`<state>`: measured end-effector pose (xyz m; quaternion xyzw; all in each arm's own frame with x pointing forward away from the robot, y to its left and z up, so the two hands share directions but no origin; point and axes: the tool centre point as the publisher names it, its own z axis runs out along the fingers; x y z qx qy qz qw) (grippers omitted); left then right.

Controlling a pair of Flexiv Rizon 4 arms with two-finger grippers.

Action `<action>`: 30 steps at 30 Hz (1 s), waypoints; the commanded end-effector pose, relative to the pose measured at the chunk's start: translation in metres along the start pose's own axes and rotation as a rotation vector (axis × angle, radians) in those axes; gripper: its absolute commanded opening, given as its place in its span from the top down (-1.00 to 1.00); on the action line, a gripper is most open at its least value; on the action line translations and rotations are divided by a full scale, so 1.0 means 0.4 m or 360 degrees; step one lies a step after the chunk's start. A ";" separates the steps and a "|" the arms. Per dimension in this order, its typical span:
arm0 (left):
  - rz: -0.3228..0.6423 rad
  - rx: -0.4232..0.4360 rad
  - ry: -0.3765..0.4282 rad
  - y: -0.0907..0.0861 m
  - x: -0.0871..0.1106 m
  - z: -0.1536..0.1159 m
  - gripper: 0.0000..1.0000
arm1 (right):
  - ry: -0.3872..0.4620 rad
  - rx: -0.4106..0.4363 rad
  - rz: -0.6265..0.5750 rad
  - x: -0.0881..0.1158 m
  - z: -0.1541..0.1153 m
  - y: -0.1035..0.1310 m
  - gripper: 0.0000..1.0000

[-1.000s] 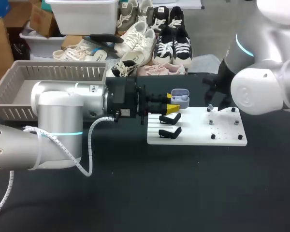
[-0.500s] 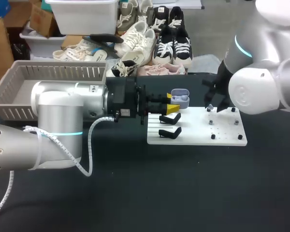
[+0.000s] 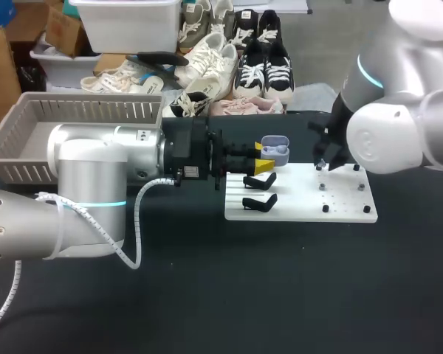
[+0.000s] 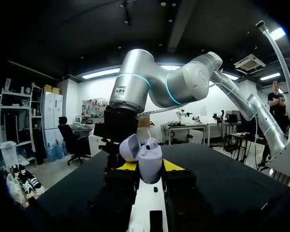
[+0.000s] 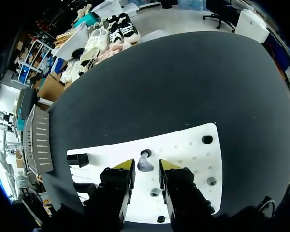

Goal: Pick up each earbud case from the left stands, insert the matching earbuds, close the lid, and place the case in the box.

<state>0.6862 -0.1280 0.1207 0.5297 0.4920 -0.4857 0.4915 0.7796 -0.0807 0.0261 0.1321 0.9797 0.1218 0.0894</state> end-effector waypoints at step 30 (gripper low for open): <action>0.0002 -0.0003 -0.0002 0.000 0.001 0.000 1.00 | -0.0050 -0.0060 0.0004 0.031 -0.093 -0.011 1.00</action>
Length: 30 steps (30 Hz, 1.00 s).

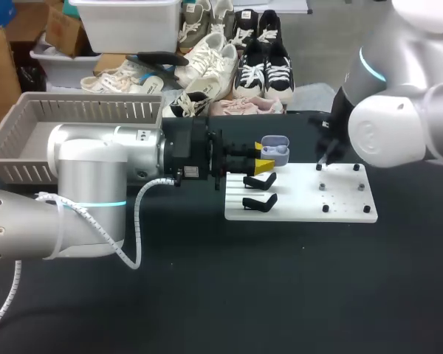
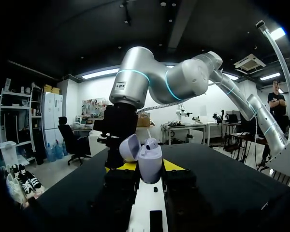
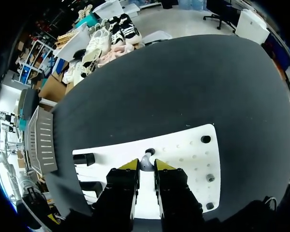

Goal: Pick up each earbud case from the left stands, insert the matching earbuds, close the lid, and place the case in the box.

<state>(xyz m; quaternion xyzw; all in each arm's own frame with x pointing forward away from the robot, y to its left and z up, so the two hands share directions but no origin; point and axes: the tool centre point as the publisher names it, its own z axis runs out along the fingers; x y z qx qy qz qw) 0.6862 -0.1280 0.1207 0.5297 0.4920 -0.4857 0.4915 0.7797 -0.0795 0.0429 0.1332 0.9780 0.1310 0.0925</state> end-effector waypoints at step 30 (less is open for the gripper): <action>0.0002 -0.0003 -0.0002 0.000 0.001 0.000 1.00 | 0.0125 -0.0005 -0.0907 0.259 -0.535 0.189 1.00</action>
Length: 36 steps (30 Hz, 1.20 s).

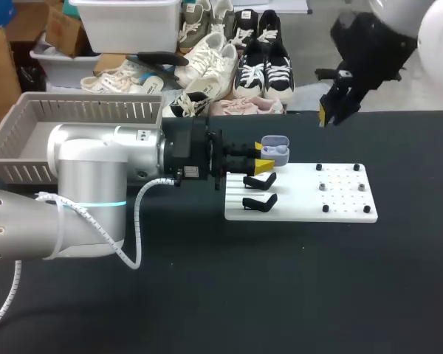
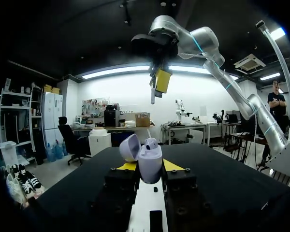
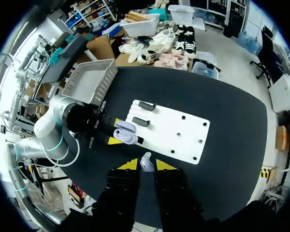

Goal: Pick up each earbud case from the left stands, insert the matching earbuds, close the lid, and place the case in the box.

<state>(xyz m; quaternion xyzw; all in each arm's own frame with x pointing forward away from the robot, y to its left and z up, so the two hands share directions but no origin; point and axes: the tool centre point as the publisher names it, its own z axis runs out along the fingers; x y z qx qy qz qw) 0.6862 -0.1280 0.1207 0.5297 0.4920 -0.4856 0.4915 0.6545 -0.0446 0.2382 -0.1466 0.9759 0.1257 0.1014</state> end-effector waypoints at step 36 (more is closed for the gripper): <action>0.0002 -0.0003 -0.0002 0.000 0.001 0.000 1.00 | 0.0261 0.0201 -0.0331 -0.045 0.132 0.208 1.00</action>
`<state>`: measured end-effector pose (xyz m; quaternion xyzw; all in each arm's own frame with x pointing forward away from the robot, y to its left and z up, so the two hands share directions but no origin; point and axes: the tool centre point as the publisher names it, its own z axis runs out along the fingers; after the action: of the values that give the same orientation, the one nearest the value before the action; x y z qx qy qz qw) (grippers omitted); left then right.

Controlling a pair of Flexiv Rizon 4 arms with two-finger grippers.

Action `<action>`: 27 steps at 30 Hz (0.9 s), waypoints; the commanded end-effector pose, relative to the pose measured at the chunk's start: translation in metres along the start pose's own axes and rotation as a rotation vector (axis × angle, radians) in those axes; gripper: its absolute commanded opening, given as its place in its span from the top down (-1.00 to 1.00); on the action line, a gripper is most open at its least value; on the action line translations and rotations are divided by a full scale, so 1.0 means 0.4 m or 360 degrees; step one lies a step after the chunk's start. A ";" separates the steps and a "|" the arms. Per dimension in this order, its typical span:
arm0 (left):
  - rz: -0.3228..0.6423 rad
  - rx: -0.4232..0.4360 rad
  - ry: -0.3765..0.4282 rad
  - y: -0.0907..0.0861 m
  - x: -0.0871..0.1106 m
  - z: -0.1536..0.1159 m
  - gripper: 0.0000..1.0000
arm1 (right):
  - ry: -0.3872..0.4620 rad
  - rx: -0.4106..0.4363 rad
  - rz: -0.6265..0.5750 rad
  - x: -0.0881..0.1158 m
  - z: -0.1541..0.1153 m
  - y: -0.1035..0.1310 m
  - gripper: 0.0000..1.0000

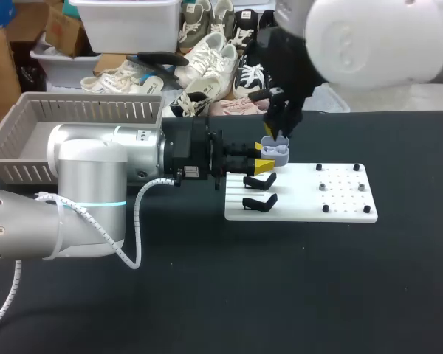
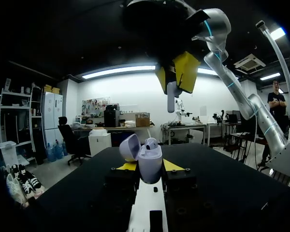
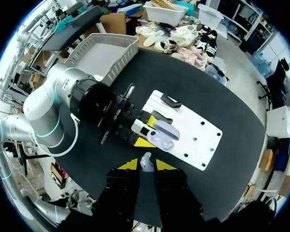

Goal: Pick up each earbud case from the left stands, insert the matching earbuds, close the lid, and place the case in the box.

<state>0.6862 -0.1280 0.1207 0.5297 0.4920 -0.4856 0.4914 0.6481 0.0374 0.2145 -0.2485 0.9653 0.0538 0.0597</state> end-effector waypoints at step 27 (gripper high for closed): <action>0.0002 -0.0003 -0.0002 0.000 0.001 0.000 1.00 | -0.0010 0.0148 0.0186 -0.051 0.075 -0.003 1.00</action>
<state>0.6862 -0.1280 0.1207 0.5297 0.4920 -0.4856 0.4914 0.6713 0.0556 0.1909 -0.1890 0.9798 0.0090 0.0652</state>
